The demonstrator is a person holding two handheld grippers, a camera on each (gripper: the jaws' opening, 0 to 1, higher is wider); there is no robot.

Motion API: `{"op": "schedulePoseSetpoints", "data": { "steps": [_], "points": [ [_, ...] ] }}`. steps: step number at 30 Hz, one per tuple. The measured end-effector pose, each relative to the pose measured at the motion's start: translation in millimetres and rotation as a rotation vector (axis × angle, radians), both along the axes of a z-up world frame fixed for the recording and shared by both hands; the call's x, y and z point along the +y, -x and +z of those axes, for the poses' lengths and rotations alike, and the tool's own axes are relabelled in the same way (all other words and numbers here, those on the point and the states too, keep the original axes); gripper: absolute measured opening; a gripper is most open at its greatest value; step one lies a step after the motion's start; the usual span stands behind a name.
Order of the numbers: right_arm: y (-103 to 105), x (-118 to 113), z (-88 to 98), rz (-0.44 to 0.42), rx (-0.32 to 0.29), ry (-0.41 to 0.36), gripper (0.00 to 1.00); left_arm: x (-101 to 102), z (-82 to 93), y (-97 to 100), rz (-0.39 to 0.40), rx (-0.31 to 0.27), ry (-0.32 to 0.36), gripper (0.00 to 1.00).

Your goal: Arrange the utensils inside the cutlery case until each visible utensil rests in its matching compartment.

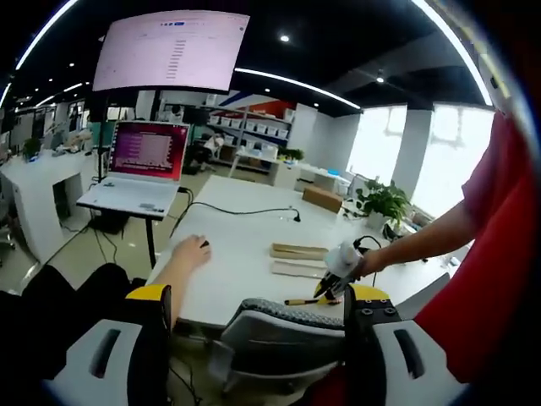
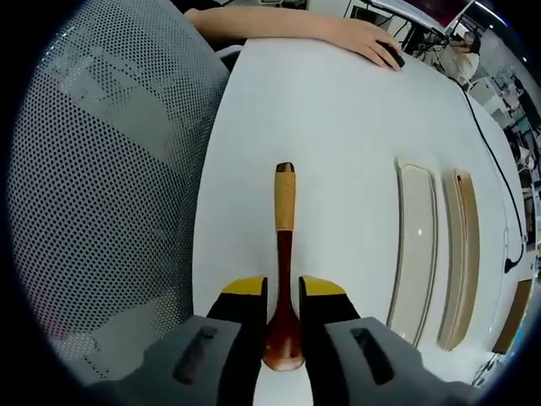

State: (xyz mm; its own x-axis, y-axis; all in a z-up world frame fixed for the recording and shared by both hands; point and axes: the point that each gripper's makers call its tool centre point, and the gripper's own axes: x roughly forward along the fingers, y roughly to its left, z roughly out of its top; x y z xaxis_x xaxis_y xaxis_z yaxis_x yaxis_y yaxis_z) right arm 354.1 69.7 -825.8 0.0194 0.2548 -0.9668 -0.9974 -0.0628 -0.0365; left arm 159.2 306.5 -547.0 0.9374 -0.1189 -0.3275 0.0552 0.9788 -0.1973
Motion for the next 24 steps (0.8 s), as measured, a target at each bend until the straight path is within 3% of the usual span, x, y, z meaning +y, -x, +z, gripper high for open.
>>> {"op": "schedulePoseSetpoints", "data": {
  "steps": [7,10,11,13,14,16,20,23,24],
  "points": [
    [4,1,2.4,-0.009,0.010,0.003,0.09,-5,2.7,-3.1,-0.002,-0.007,0.000,0.89],
    [2,4,4.4,-0.023,0.021,0.023,0.07,-17,6.4,-2.5,-0.038,-0.018,0.043,0.74],
    [-2,5,3.2,-0.034,0.030,0.034,0.07,-18,8.5,-3.6,-0.033,-0.032,0.038,0.78],
    [-2,6,4.3,-0.030,0.033,0.054,0.02,-20,11.7,-8.2,-0.031,-0.048,0.027,0.97],
    [-1,4,4.6,-0.004,0.040,0.071,0.02,-20,11.8,-10.4,-0.028,-0.045,0.027,0.99],
    [0,4,5.1,-0.022,0.038,0.088,0.02,-19,13.4,-11.3,-0.033,-0.045,0.019,0.93],
    [2,2,5.7,0.009,0.029,0.097,0.01,-17,18.0,-19.1,-0.039,-0.060,0.017,0.94],
    [3,1,6.7,-0.102,0.084,0.072,0.01,-18,20.1,-21.3,-0.049,-0.061,0.002,0.93],
    [2,-6,6.7,-0.145,0.096,0.106,0.01,-15,19.4,-23.5,-0.049,-0.059,0.002,0.92]
  ]
}}
